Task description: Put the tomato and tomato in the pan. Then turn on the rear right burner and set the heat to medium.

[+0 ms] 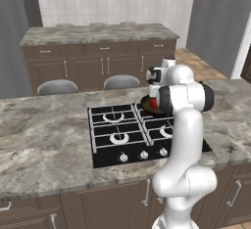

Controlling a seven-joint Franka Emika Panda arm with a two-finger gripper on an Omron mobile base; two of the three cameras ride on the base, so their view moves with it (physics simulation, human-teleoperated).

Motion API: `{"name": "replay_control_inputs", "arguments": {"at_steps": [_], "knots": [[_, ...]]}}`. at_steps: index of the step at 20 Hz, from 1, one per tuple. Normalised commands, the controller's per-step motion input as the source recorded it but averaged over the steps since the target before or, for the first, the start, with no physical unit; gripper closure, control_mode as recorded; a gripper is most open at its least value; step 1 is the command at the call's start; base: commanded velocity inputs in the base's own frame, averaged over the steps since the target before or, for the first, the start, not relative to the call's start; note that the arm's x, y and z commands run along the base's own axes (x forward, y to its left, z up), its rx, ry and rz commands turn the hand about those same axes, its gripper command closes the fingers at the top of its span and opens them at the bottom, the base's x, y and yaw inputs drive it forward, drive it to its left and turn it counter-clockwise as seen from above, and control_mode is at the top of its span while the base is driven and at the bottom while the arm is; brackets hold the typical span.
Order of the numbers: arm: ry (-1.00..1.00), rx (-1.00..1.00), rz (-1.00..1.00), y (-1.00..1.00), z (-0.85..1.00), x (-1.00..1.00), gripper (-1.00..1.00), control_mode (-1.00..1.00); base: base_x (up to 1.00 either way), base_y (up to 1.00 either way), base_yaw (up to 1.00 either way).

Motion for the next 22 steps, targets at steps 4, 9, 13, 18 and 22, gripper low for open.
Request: {"name": "replay_control_inputs", "arguments": {"at_steps": [4,9,13,18,22], "knots": [[0.0,0.0,0.0,0.0,0.0,0.0,-1.0,-1.0,0.0,0.0,0.0],[0.0,0.0,0.0,0.0,0.0,0.0,-1.0,-1.0,0.0,0.0,0.0],[0.0,0.0,0.0,0.0,0.0,0.0,-1.0,-1.0,0.0,0.0,0.0],[-0.02,0.0,0.0,0.0,0.27,-0.05,-1.0,-1.0,0.0,0.0,0.0],[0.0,0.0,0.0,0.0,0.42,-0.08,-1.0,-1.0,0.0,0.0,0.0]]}}
